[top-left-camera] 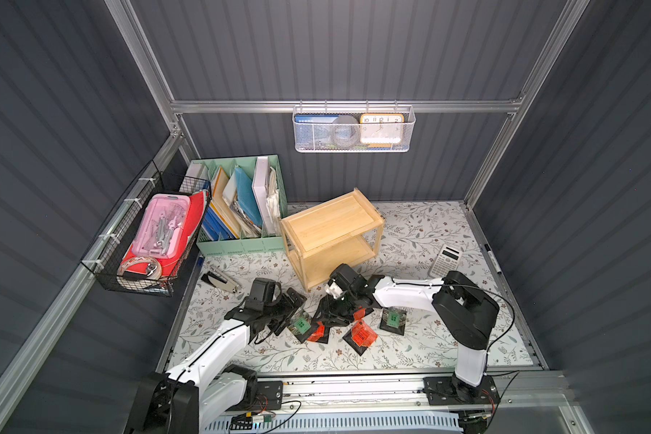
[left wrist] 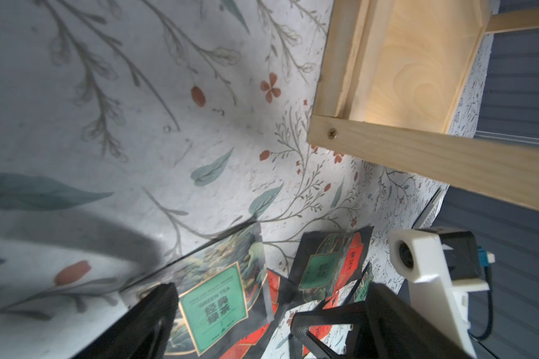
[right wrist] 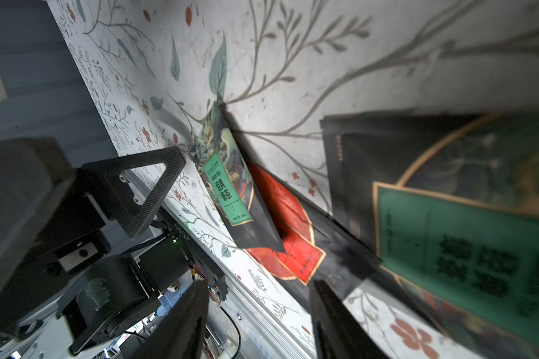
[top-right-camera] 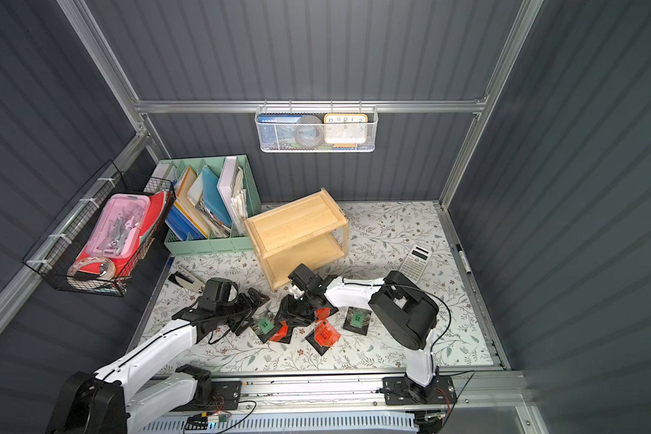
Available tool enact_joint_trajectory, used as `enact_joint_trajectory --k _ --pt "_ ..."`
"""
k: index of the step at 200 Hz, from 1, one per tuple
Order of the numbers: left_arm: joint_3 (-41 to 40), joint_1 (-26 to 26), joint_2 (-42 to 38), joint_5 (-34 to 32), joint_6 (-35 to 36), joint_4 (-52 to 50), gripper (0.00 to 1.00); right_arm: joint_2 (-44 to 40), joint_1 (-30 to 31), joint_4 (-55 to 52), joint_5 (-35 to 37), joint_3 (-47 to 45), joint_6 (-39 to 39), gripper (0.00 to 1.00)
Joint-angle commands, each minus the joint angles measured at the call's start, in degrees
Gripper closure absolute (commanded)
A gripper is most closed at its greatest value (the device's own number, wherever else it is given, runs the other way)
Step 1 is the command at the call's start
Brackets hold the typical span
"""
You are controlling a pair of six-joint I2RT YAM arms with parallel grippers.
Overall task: Place the tea bags on the shelf by color
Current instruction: Pick up the tea bag from the center of the board.
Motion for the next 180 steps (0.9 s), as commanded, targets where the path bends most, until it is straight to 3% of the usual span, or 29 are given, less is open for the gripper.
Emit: enact_joint_trajectory --k 1,180 --pt "-0.77 -0.26 -1.30 0.78 -0.88 -2.07 0.00 0.22 0.70 1.32 -0.57 -0.77 1.35 0.43" --pt "-4.82 -0.68 -3.28 5.89 -3.13 -2.07 0.00 3.25 2.24 5.83 0.36 -2.53 6.08 0.49"
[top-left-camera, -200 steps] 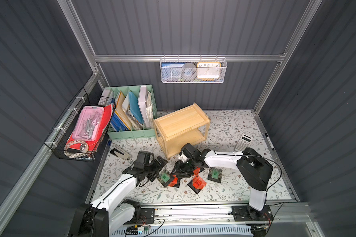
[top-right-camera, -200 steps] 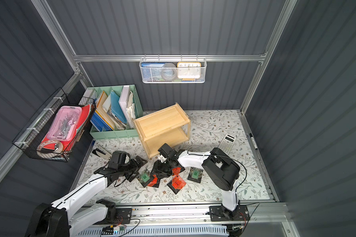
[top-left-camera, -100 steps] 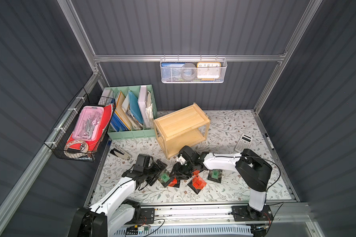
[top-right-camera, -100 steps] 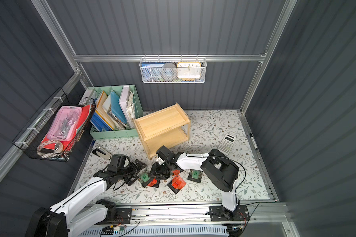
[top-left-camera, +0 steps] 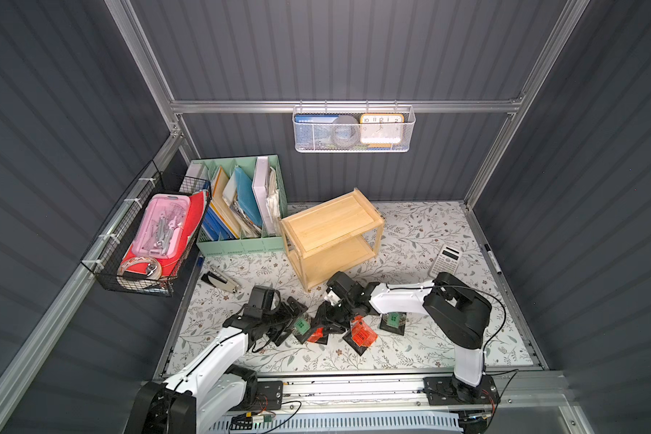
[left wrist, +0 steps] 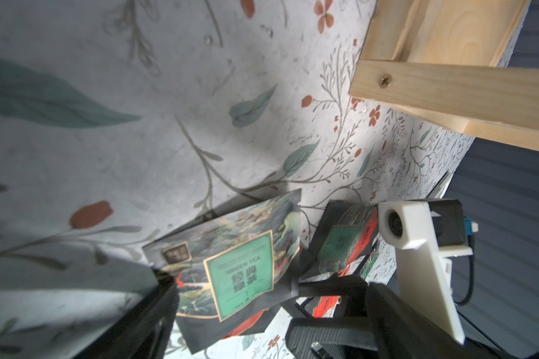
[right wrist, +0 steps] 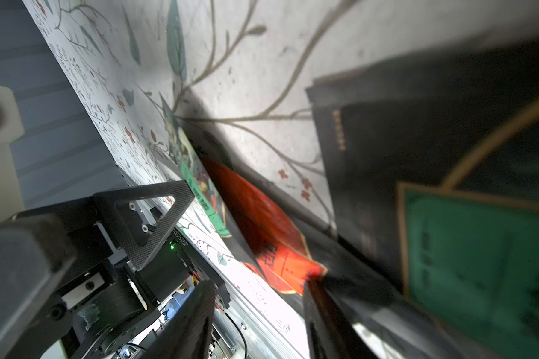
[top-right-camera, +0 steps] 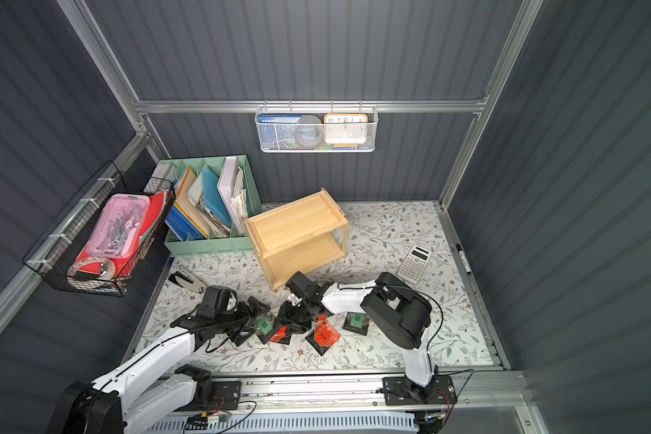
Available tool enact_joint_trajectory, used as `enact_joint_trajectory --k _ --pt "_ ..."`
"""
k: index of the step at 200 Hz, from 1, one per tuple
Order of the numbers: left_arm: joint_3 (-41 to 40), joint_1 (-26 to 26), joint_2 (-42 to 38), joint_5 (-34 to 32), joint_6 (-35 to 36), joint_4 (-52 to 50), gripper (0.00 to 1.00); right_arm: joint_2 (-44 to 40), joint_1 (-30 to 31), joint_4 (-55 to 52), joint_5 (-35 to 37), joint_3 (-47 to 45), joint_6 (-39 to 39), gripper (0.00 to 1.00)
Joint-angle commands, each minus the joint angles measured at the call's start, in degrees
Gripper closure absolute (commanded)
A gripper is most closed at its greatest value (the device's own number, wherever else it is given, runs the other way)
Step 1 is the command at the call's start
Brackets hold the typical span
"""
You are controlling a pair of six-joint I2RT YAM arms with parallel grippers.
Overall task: Place the tea bags on the shelf by color
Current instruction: Pick up the tea bag from the center of the board.
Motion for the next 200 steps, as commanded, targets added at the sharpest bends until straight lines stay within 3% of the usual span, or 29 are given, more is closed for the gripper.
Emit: enact_joint_trajectory --k 1,101,200 --pt "-1.09 -0.45 0.09 1.28 -1.18 -0.20 0.00 0.92 0.31 -0.03 0.56 -0.18 0.38 0.49" --pt "-0.47 -2.74 3.23 0.30 -2.40 2.07 0.00 1.22 0.05 -0.11 1.44 0.31 0.20 0.58" --pt "-0.90 -3.05 2.00 -0.55 -2.90 1.62 0.00 -0.30 -0.61 1.20 1.53 -1.28 -0.05 0.88"
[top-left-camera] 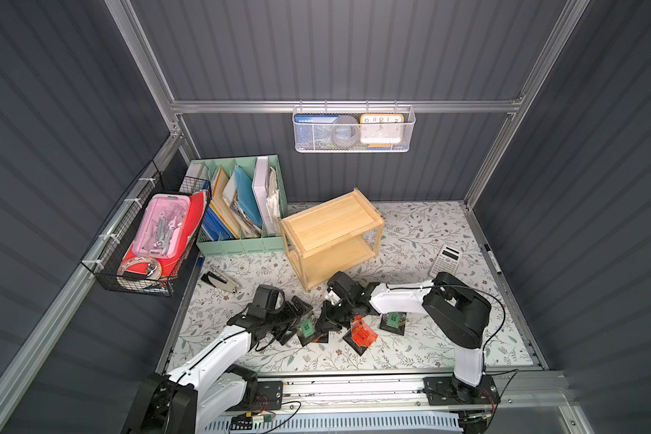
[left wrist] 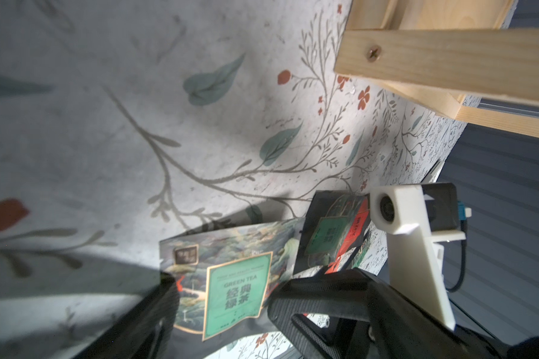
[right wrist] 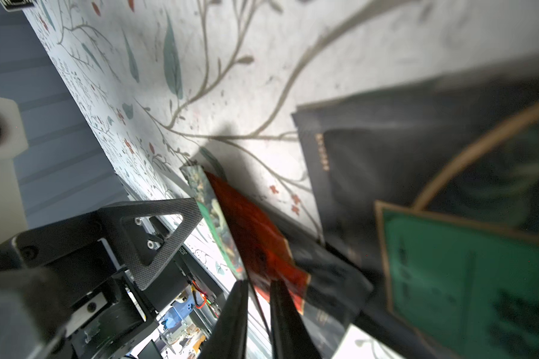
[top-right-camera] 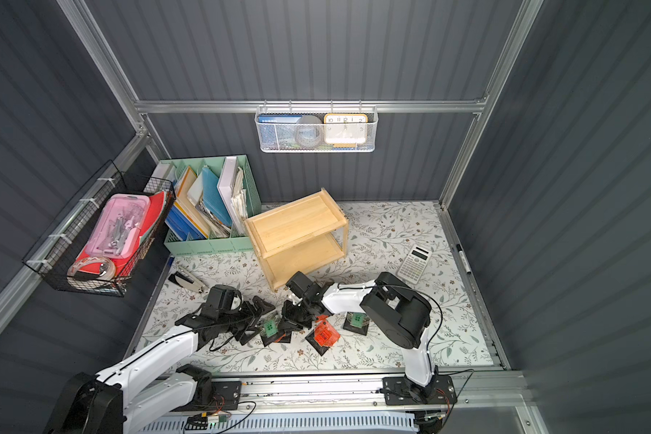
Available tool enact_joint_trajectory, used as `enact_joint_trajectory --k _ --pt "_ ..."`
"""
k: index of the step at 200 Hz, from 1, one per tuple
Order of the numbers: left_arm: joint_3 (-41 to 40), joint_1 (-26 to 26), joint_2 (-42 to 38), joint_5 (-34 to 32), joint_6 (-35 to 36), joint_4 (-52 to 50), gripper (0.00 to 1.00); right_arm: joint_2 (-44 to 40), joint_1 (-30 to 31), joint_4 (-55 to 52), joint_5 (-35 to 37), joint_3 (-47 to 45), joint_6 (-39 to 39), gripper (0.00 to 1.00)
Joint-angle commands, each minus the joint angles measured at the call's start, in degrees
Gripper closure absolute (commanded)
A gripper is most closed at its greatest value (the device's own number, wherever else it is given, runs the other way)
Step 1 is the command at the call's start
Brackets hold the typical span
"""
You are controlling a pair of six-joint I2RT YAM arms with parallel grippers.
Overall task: Place the tea bags on the shelf by color
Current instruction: Pick up the tea bag from the center of the board.
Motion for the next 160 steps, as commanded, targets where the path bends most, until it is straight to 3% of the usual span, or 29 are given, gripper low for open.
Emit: enact_joint_trajectory --k 1,41,126,160 --pt "-0.66 -0.36 -0.23 -1.54 -0.47 -2.55 0.00 -0.49 -0.34 0.33 0.12 -0.80 -0.34 0.88" --pt "0.91 -0.39 -0.89 -2.79 0.43 -3.09 0.00 -1.58 -0.71 0.82 -0.74 -1.14 -1.84 1.00" --pt "9.27 -0.39 -0.56 -3.81 8.94 -5.49 0.00 -14.80 -6.66 -3.45 -1.58 -7.78 -11.71 1.00" --pt "9.11 -0.39 -0.82 -2.07 8.78 -2.58 0.00 -20.69 -10.86 -4.52 -2.47 -11.45 -13.96 1.00"
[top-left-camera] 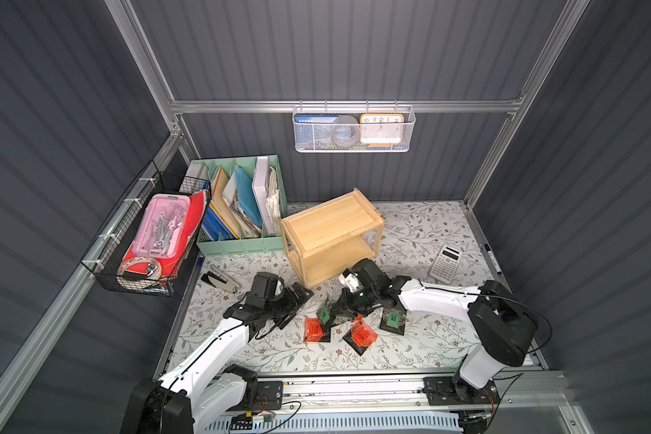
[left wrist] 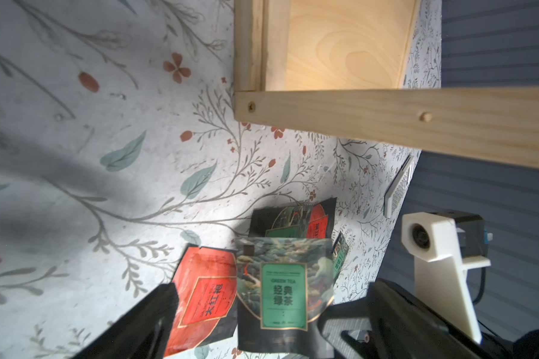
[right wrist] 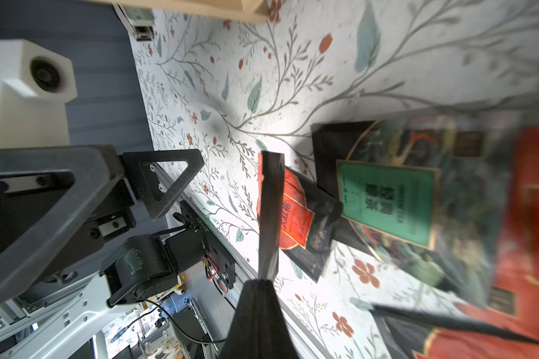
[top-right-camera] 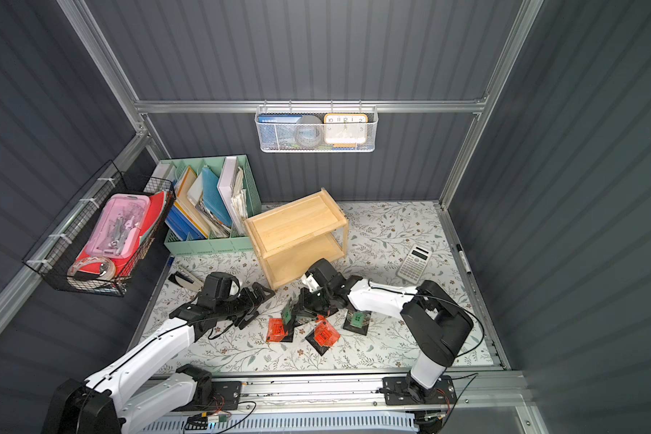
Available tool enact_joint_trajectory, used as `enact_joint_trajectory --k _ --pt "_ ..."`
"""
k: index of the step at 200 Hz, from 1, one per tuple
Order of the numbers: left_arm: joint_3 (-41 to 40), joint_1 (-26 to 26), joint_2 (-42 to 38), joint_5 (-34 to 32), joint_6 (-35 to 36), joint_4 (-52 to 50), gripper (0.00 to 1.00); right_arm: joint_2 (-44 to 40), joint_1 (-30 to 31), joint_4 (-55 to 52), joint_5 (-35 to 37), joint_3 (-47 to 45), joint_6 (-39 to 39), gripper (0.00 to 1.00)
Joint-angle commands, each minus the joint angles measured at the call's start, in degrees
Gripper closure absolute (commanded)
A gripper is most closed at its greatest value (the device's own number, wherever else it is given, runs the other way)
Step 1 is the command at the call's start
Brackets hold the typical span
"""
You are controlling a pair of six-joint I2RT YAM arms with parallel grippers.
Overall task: Place the tea bags on the shelf by color
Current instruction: Pick up the tea bag from the center of the board, then place the tea bag on the shelf.
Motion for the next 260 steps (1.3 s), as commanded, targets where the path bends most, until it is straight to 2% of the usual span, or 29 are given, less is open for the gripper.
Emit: enact_joint_trajectory --k 1,33,70,77,134,260 --pt "0.55 -0.34 0.08 0.88 2.06 0.84 0.00 -3.16 -2.45 -2.85 -0.96 -2.59 -3.54 1.00" --pt "0.54 -0.34 -0.02 0.20 1.70 0.68 0.00 -7.30 -4.99 -3.09 -0.36 -4.48 -5.01 1.00" --pt "0.99 -0.27 -0.15 -0.81 1.12 -1.00 0.00 -7.18 -6.42 -1.39 -0.14 -3.43 -3.98 1.00" --pt "1.27 -0.34 -0.14 -2.86 0.97 -1.95 0.00 -6.62 -6.56 -0.65 -0.20 -2.96 -3.45 1.00" --pt "4.13 -0.31 -1.34 -5.67 1.11 -8.79 0.00 1.02 -6.86 5.51 -1.01 2.78 0.34 1.00" --pt "5.96 -0.32 -5.18 -7.55 1.65 -16.97 0.00 12.87 -7.44 14.39 -2.14 10.15 4.89 1.00"
